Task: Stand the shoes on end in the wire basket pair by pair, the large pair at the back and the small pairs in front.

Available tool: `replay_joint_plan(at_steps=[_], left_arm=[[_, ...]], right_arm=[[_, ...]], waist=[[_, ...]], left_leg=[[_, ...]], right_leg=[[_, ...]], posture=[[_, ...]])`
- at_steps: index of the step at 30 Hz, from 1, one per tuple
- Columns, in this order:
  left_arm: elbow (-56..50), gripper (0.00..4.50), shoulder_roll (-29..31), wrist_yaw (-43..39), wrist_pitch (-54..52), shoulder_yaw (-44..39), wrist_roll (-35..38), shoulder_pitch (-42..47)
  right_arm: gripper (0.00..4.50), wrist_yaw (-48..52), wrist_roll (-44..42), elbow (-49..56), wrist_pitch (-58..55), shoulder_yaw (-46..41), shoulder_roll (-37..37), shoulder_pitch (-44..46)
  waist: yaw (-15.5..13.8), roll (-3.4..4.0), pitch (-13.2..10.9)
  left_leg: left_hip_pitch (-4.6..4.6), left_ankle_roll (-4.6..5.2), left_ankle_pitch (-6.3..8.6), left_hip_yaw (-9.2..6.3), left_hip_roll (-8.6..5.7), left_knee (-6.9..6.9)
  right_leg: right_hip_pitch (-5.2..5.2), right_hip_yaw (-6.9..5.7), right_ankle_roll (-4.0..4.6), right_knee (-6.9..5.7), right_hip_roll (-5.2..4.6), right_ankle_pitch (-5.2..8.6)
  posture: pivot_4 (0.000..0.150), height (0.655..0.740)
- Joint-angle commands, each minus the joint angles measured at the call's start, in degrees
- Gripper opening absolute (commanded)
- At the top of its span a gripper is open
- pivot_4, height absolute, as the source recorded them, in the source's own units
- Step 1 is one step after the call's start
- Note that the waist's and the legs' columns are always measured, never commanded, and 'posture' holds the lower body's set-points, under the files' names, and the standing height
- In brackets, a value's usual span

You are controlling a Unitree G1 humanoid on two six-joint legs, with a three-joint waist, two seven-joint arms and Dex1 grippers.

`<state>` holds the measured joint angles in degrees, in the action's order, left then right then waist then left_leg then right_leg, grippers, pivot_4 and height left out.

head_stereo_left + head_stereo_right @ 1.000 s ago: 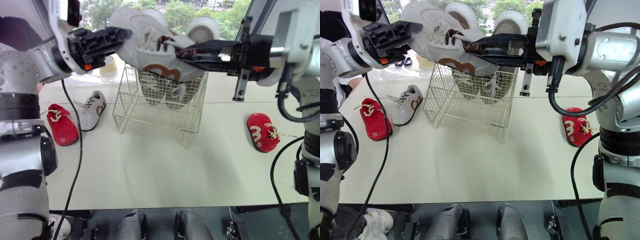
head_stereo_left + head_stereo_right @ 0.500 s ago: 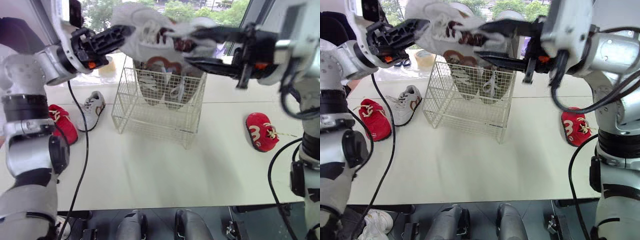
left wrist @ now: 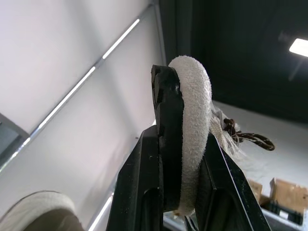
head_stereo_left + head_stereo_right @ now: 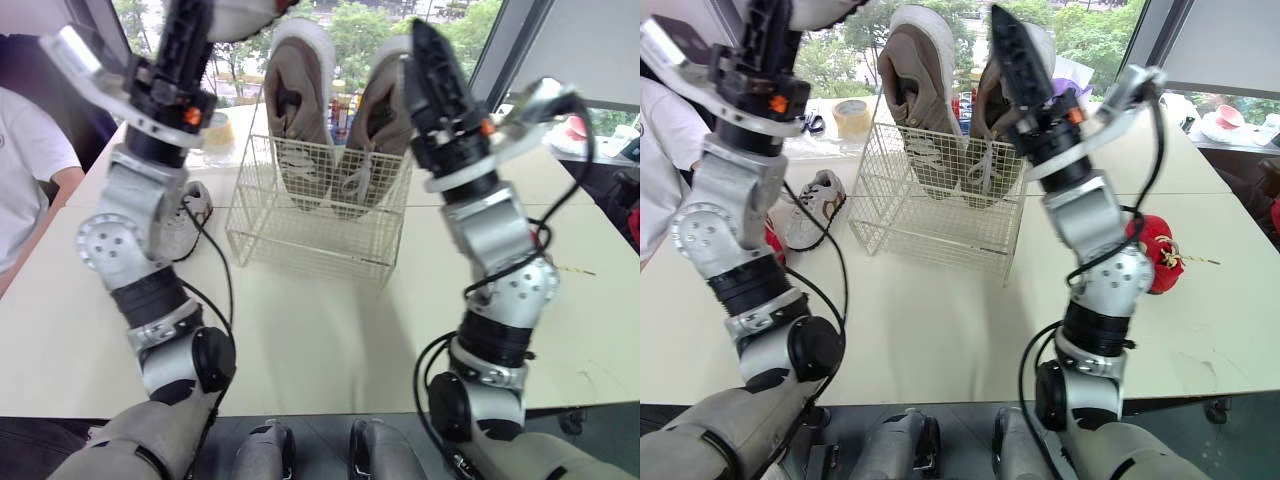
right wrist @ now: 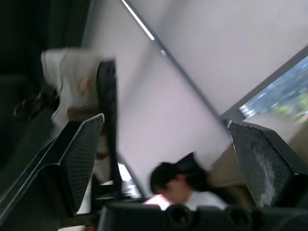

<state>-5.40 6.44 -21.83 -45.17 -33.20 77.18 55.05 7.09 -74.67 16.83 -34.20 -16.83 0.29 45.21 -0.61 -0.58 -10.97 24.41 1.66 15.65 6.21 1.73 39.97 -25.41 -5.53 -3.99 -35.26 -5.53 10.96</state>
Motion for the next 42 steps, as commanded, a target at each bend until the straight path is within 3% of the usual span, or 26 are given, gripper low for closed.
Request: replay_joint_plan(at_steps=[1,22,25,31,32,39,40,42], left_arm=[[-2.9,0.2,-1.11,1.04,3.93,2.33,1.27,-0.86],[-2.37,0.2,1.49,-0.78,5.62,12.1,0.69,-9.9],[-2.0,0.2,1.62,-0.7,6.03,12.01,0.84,-10.07],[-1.74,0.2,2.46,-0.08,6.28,12.63,0.19,-10.63],[-1.54,0.7,2.77,0.17,6.16,12.63,0.01,-10.74],[-5.77,4.1,7.53,1.31,4.3,12.64,0.05,-14.36],[-7.22,4.45,8.81,2.14,4.03,13.02,-0.84,-15.25],[-10.46,4.45,11.04,3.82,3.25,13.5,-1.71,-17.26]], right_arm=[[4.49,0.45,-0.06,1.72,2.94,1.65,-1.52,2.13],[4.49,2.82,2.17,-1.39,8.96,4.85,-2.51,5.78],[3.63,3.05,2.26,-1.28,9.32,5.03,-2.48,5.94],[0.81,3.22,2.23,-1.13,9.38,5.46,-2.6,5.96],[0.65,3.21,2.13,-1.16,9.26,5.45,-2.61,6.0],[0.65,3.47,1.46,-2.12,8.53,4.33,-1.06,7.48],[0.65,3.67,1.18,-2.7,8.39,3.74,-0.28,8.27],[0.65,4.32,0.63,-3.96,8.2,2.41,1.62,9.89]], waist=[[0.0,-0.01,0.01],[0.34,0.0,0.0],[0.39,0.0,0.0],[0.4,0.0,0.0],[0.4,0.0,0.0],[0.95,0.01,0.0],[1.13,0.01,-0.01],[1.32,0.02,-0.01]], left_leg=[[0.0,0.04,0.02,0.01,0.0,0.01],[0.0,0.25,0.15,-0.03,0.03,0.0],[0.0,0.26,0.15,-0.03,0.03,0.0],[0.0,0.32,0.19,-0.03,0.04,-0.01],[0.0,0.32,0.19,-0.03,0.04,-0.02],[0.0,0.32,0.19,-0.04,0.05,-0.05],[0.01,0.32,0.19,-0.04,0.05,-0.05],[0.02,0.32,0.19,-0.05,0.05,-0.06]], right_leg=[[0.02,0.0,0.0,0.03,0.0,0.0],[0.02,-0.01,0.0,0.06,0.06,0.01],[0.02,-0.01,0.0,0.07,0.06,0.01],[0.01,-0.01,0.0,0.07,0.06,0.01],[0.01,-0.01,0.0,0.07,0.06,0.01],[-0.01,-0.02,0.0,0.07,0.06,0.01],[-0.01,-0.02,0.0,0.07,0.06,0.01],[-0.02,-0.02,0.0,0.08,0.05,0.01]], posture=[[0.15,0.74],[0.15,0.74],[0.15,0.74],[0.15,0.74],[0.15,0.74],[0.15,0.74],[0.15,0.74],[0.15,0.74]])
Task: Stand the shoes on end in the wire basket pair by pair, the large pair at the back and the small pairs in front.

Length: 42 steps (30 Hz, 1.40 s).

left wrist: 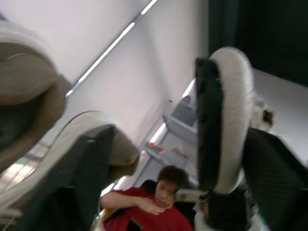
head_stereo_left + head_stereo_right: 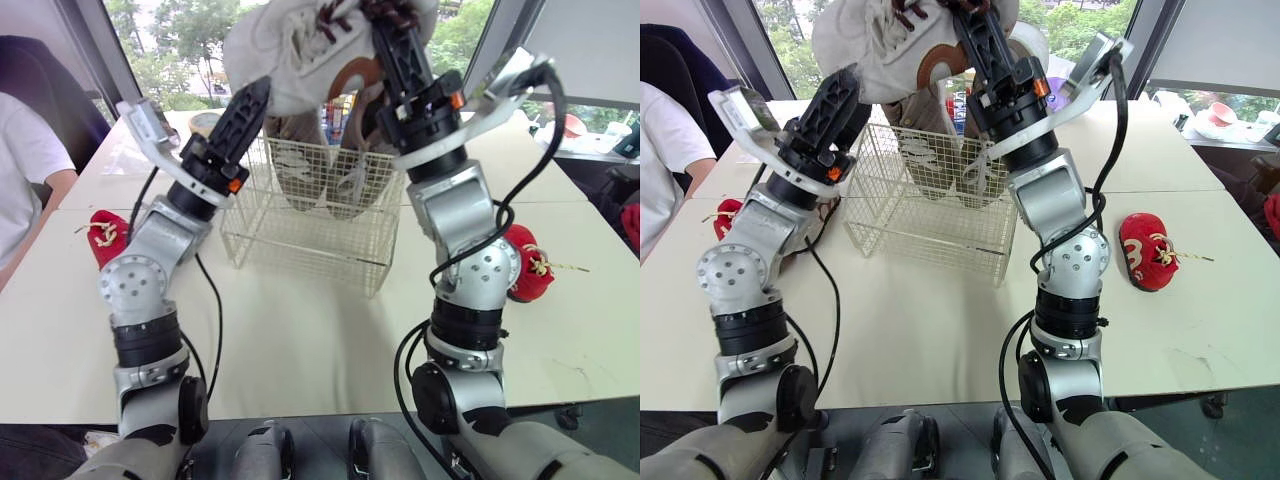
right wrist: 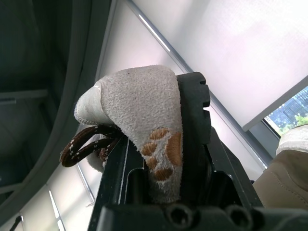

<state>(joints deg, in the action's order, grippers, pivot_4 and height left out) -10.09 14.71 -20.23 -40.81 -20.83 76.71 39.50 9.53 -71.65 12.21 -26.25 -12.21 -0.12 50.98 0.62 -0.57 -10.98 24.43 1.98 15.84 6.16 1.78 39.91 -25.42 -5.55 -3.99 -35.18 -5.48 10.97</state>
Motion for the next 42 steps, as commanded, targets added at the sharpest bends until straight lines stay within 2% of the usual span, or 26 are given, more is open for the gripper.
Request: replay_joint_plan(at_steps=[1,3,6,10,14,19,25,32,40,42], left_arm=[[-7.46,4.45,3.71,3.04,-1.47,1.28,-1.19,-2.78],[-11.11,4.45,5.85,5.11,-2.17,1.56,-1.14,-5.1],[-16.22,4.45,8.71,8.87,-2.77,1.92,-1.91,-8.78],[-21.59,4.45,12.87,12.31,-3.29,0.88,-0.97,-14.57],[-22.45,4.45,15.08,12.29,-2.78,0.29,0.21,-18.06],[-22.05,4.45,15.91,11.97,-2.23,0.88,0.34,-18.94],[-21.81,4.45,16.33,11.54,-2.07,2.0,-0.44,-19.59],[-21.16,4.45,16.38,10.54,-1.94,2.93,-2.78,-19.84],[-21.94,4.5,16.62,10.41,-1.36,2.54,-3.54,-21.76],[-21.7,4.5,16.66,10.36,-1.26,2.58,-3.73,-21.73]], right_arm=[[0.65,2.25,-2.68,0.12,0.17,-2.88,3.01,4.86],[0.65,4.1,-2.4,-1.52,-0.37,-4.24,6.36,6.43],[0.65,10.65,-0.02,-4.62,-3.06,-5.34,15.2,7.61],[0.65,29.99,11.36,-12.49,-4.82,-2.0,34.23,7.38],[0.65,44.81,21.59,-19.28,-1.59,3.49,43.12,9.16],[0.65,54.55,27.87,-23.49,0.19,6.83,44.75,11.54],[0.65,61.46,37.94,-29.79,6.93,11.9,43.08,12.86],[0.65,67.64,44.97,-40.07,11.05,14.97,40.77,15.79],[4.43,70.63,47.93,-43.2,11.69,13.84,40.6,17.63],[4.43,71.23,47.83,-42.78,10.95,13.25,41.08,17.83]], waist=[[0.12,0.01,0.0],[0.03,0.01,0.0],[-0.06,0.01,-0.01],[-0.12,0.02,-0.02],[0.21,0.05,-0.03],[0.06,0.07,-0.04],[-0.28,0.06,-0.04],[-0.24,0.08,-0.05],[-0.01,0.08,-0.05],[0.01,0.08,-0.05]], left_leg=[[-0.01,0.0,0.0,0.0,0.0,-0.01],[-0.01,-0.02,-0.01,0.0,0.0,-0.03],[-0.01,0.0,0.01,0.01,-0.01,-0.04],[0.01,0.15,0.1,0.02,-0.05,-0.04],[-0.02,0.18,0.12,0.05,-0.02,-0.07],[-0.06,0.01,0.03,0.07,0.02,-0.25],[-0.02,0.0,0.02,0.08,-0.04,-0.26],[-0.03,-0.24,-0.12,0.06,-0.03,-0.25],[-0.02,-0.27,-0.13,0.07,-0.04,-0.25],[-0.03,-0.27,-0.13,0.07,-0.03,-0.26]], right_leg=[[0.0,0.0,0.0,0.0,0.0,0.0],[0.0,0.0,0.0,0.01,-0.02,0.0],[-0.01,0.0,0.0,0.02,-0.04,0.0],[0.0,0.0,0.02,0.1,-0.08,0.01],[-0.02,0.01,0.12,0.13,-0.07,0.08],[-0.11,0.02,0.04,0.11,-0.01,0.03],[-0.08,0.01,0.03,0.18,-0.07,0.02],[-0.07,0.0,0.03,0.16,-0.06,0.02],[-0.08,0.0,0.03,0.18,-0.08,0.02],[-0.08,0.0,0.03,0.17,-0.08,0.02]], posture=[[0.15,0.74],[0.15,0.74],[0.15,0.74],[0.15,0.74],[0.15,0.74],[0.15,0.74],[0.15,0.74],[0.15,0.74],[0.15,0.74],[0.15,0.74]])
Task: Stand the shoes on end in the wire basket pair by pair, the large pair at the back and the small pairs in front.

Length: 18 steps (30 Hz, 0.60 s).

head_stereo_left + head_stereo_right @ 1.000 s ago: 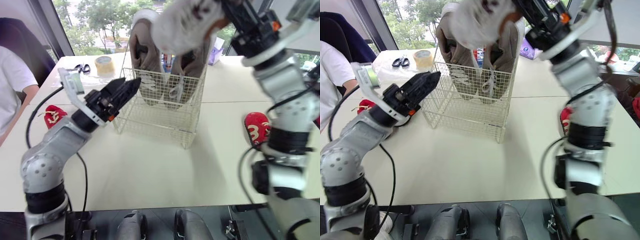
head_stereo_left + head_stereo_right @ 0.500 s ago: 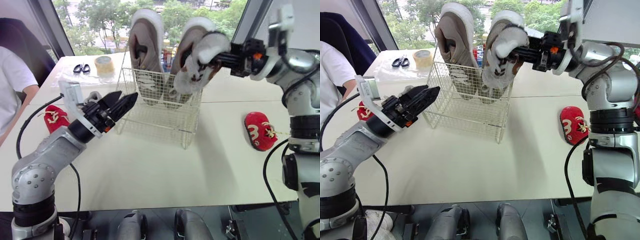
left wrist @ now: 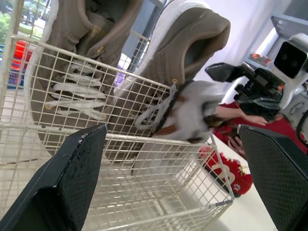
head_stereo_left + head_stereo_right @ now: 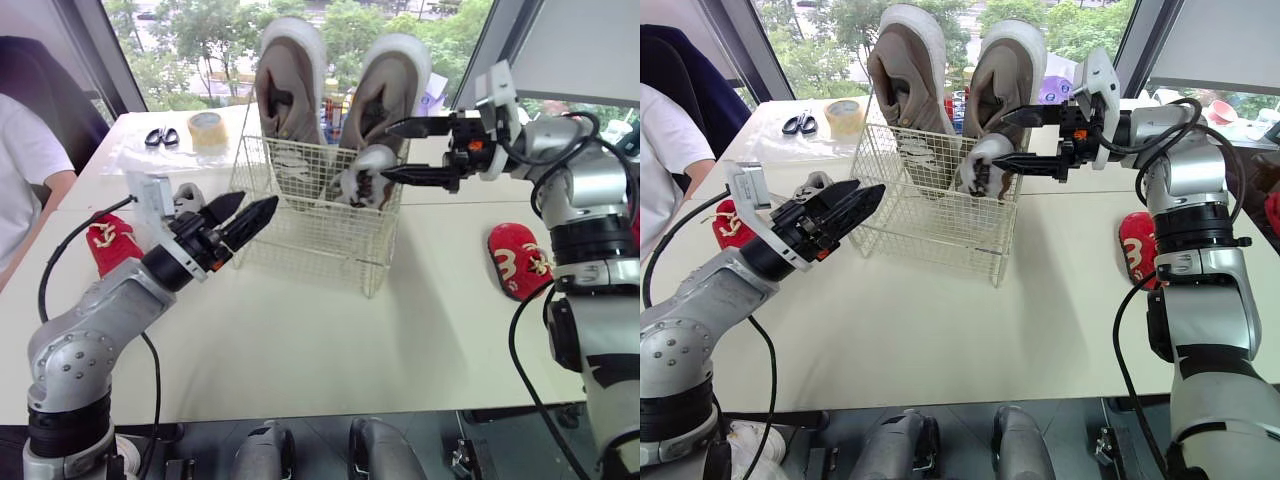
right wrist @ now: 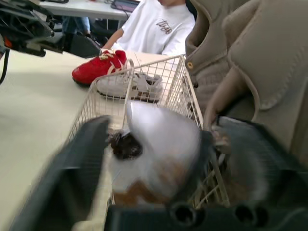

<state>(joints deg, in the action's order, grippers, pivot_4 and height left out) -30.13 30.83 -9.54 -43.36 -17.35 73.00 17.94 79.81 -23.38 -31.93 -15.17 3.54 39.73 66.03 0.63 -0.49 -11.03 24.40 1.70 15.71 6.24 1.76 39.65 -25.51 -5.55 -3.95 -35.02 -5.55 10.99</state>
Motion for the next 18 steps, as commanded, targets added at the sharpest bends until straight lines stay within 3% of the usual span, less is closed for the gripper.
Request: replay_joint_plan(at_steps=[1,11,14,18], left_arm=[[-1.57,4.5,0.55,-0.35,1.31,-0.87,-0.09,-0.14],[3.34,4.5,7.41,-1.1,-0.18,-6.22,0.46,0.88],[10.18,4.5,14.57,1.16,-1.95,-7.51,-5.62,4.6],[22.54,4.5,23.72,-0.13,-4.35,-2.24,-16.63,12.88]], right_arm=[[4.43,1.13,-0.73,1.93,-0.84,-2.91,1.54,2.78],[4.43,-3.66,-14.37,18.88,-21.14,-13.42,4.89,1.46],[4.43,-6.99,-20.12,25.34,-29.04,-16.61,6.08,0.43],[4.43,-6.74,-31.27,38.3,-42.56,-16.74,9.42,-5.25]], waist=[[0.01,0.0,0.0],[-0.05,0.01,0.0],[-0.09,0.01,-0.01],[-0.4,-0.01,0.0]], left_leg=[[0.0,0.0,0.0,0.0,0.0,0.0],[0.0,0.07,0.05,-0.04,0.01,-0.03],[0.02,0.14,0.1,-0.06,0.01,-0.07],[0.02,0.09,0.07,-0.08,-0.02,-0.24]], right_leg=[[0.0,0.0,0.0,-0.01,0.0,0.0],[-0.04,0.0,0.01,-0.02,-0.03,0.0],[-0.12,-0.01,0.16,-0.06,-0.03,0.08],[-0.17,-0.04,0.21,-0.04,-0.03,0.1]], posture=[[0.15,0.74],[0.15,0.74],[0.15,0.74],[0.15,0.74]])
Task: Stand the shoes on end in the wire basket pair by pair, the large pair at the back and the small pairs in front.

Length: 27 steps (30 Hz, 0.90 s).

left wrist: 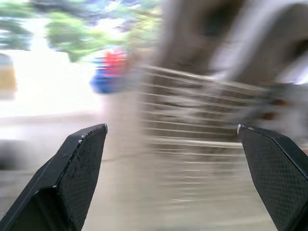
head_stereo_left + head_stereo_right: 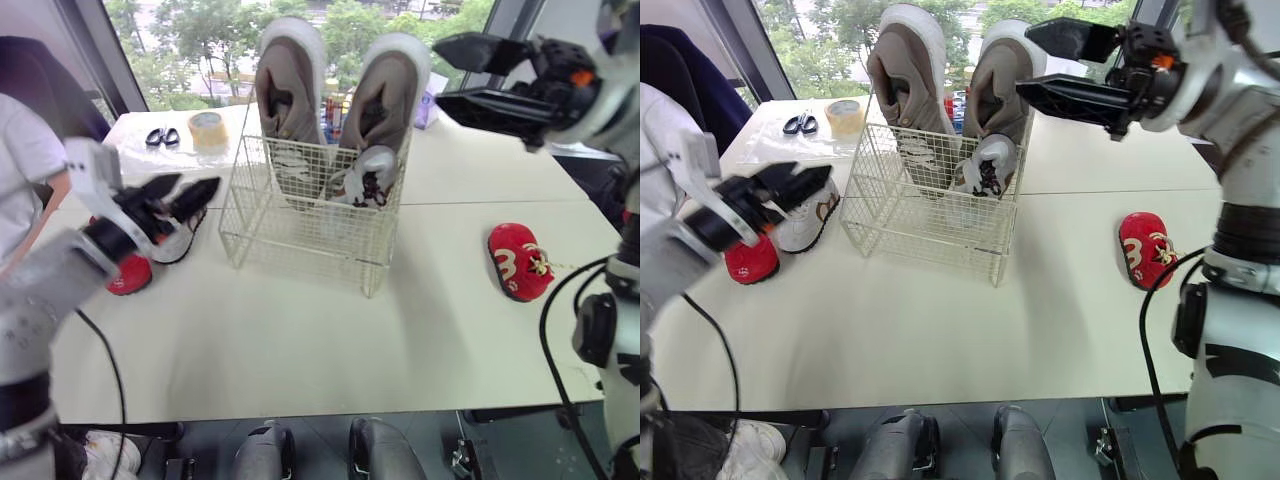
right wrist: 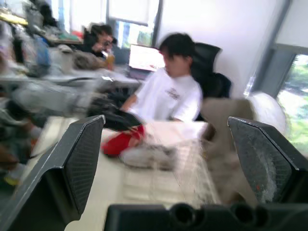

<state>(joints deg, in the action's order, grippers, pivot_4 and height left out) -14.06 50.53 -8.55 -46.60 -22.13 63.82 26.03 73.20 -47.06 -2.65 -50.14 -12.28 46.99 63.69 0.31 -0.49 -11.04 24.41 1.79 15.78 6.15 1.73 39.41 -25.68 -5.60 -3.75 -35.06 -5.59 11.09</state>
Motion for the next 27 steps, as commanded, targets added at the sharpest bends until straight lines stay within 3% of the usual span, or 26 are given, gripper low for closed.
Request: replay_joint_plan(at_steps=[1,6,13,17,20,26,27], left_arm=[[9.23,4.5,5.02,-1.89,-1.41,3.95,-9.73,6.62],[33.62,4.5,9.01,-18.45,-3.75,19.23,-24.01,23.58],[68.38,4.5,3.13,-35.21,6.96,31.38,-43.76,44.76],[80.11,4.5,-0.8,-37.9,13.34,31.54,-50.28,50.18],[86.47,4.5,-5.49,-34.96,18.78,32.7,-56.1,49.52],[91.69,4.5,-10.7,-30.44,22.36,29.16,-60.64,46.83],[91.92,4.25,-11.04,-30.13,22.81,28.94,-61.43,46.46]], right_arm=[[4.43,-0.44,-8.92,11.37,-8.86,-0.61,2.54,-4.18],[4.43,-2.03,-9.35,24.68,-9.82,5.16,3.36,-15.5],[4.43,-8.64,-10.51,30.01,-8.3,4.94,1.3,-20.98],[4.43,-12.66,-11.94,32.14,-8.31,4.15,0.75,-23.11],[4.43,-17.32,-14.59,34.01,-8.87,2.89,-0.28,-24.29],[4.43,-24.06,-21.07,36.8,-10.23,0.76,0.27,-26.36],[4.49,-25.23,-22.01,37.21,-10.41,0.47,0.46,-26.67]], waist=[[-0.14,-0.01,0.01],[-0.75,-0.04,0.02],[-1.07,-0.23,0.01],[-1.06,-0.3,-0.01],[-1.04,-0.32,-0.01],[-0.99,-0.46,-0.04],[-0.99,-0.56,-0.06]], left_leg=[[0.0,0.0,0.0,0.02,-0.01,-0.05],[0.01,-0.01,-0.01,0.14,0.0,-0.18],[0.18,-0.04,-0.05,0.37,0.0,-0.17],[0.37,-0.04,-0.06,0.46,0.01,-0.16],[0.54,-0.1,-0.11,0.48,0.01,-0.12],[0.55,-0.01,-0.06,0.45,0.02,-0.1],[0.55,0.0,-0.06,0.44,0.03,-0.1]], right_leg=[[-0.02,0.0,-0.01,0.03,-0.01,0.0],[-0.14,0.0,-0.19,0.0,0.02,-0.1],[-0.38,0.09,-0.21,-0.03,0.04,-0.11],[-0.61,0.09,-0.22,-0.03,0.04,-0.11],[-0.77,0.1,-0.23,-0.03,0.03,-0.12],[-0.76,0.1,-0.23,-0.06,0.02,-0.12],[-0.76,0.1,-0.23,-0.06,0.02,-0.12]], posture=[[0.15,0.74],[0.15,0.74],[0.15,0.74],[0.15,0.74],[0.15,0.74],[0.15,0.74],[0.15,0.74]])
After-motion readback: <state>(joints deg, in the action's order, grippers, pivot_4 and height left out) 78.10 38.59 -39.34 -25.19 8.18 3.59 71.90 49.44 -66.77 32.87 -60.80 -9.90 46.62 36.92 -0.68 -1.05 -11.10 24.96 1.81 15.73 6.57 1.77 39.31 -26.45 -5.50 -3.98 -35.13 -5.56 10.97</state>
